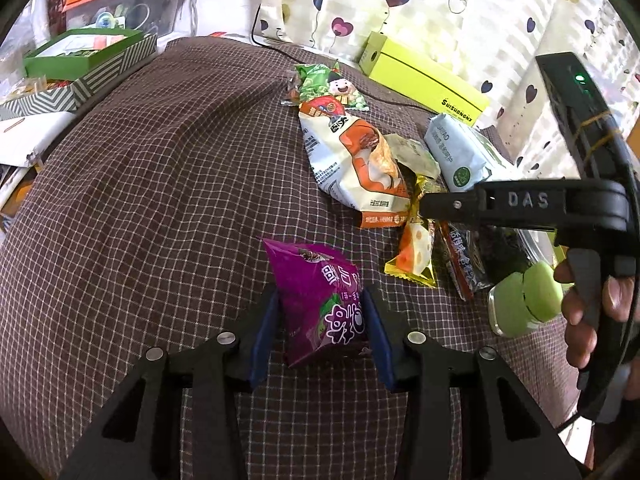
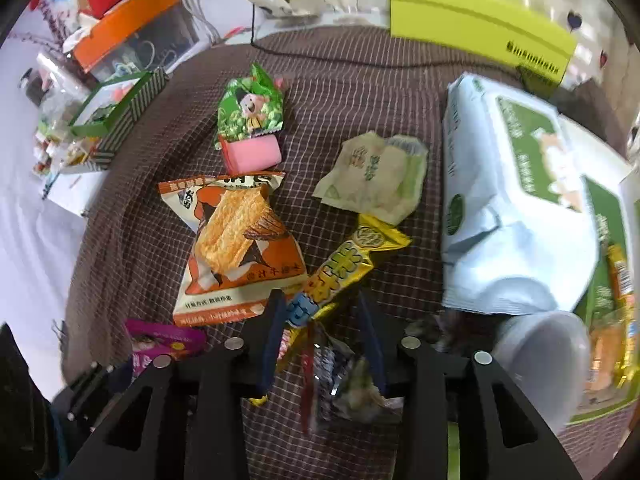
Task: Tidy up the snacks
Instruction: 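Grasp a gold wafer stick with the right tool while the left tool holds the purple bag, then lower the gold wafer stick into the gift box and open the right tool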
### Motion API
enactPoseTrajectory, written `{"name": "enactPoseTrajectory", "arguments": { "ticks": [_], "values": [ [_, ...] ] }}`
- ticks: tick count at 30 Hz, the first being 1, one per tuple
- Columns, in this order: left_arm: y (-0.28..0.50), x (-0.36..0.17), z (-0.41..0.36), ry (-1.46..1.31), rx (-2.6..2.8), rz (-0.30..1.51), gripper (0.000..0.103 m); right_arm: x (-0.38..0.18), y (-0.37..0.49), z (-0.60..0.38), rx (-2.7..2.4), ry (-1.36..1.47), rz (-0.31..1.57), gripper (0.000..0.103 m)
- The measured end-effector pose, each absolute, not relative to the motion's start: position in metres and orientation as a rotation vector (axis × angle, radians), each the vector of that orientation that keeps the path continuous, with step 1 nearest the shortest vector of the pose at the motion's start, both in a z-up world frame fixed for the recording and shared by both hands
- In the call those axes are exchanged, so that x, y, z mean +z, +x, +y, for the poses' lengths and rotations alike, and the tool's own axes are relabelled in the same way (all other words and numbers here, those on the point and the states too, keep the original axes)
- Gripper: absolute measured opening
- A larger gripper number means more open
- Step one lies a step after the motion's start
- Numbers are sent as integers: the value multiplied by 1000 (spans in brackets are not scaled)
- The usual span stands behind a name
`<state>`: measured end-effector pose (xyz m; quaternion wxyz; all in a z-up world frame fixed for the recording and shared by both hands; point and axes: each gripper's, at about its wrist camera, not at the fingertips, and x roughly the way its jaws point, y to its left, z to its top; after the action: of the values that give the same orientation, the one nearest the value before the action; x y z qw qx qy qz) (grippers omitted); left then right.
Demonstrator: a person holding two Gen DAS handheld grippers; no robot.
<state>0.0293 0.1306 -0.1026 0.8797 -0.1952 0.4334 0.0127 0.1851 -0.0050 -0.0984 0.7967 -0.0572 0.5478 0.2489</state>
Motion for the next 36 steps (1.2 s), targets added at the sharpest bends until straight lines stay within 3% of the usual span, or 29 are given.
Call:
{"name": "enactPoseTrajectory", "arguments": {
  "ticks": [4,6,12,36],
  "values": [
    [30,-102,132,-409,24,904,43,-107,186,7,544,-161,1178,39],
    [30,-102,131,-408,27,903,43,-104,181,12,552,-211,1139,28],
    [28,-101,132,-418,15,889,42,-98,171,12,598,-221,1103,23],
    [6,-50,129,-399,3,788,39,-29,124,-24,728,-106,921,21]
  ]
}}
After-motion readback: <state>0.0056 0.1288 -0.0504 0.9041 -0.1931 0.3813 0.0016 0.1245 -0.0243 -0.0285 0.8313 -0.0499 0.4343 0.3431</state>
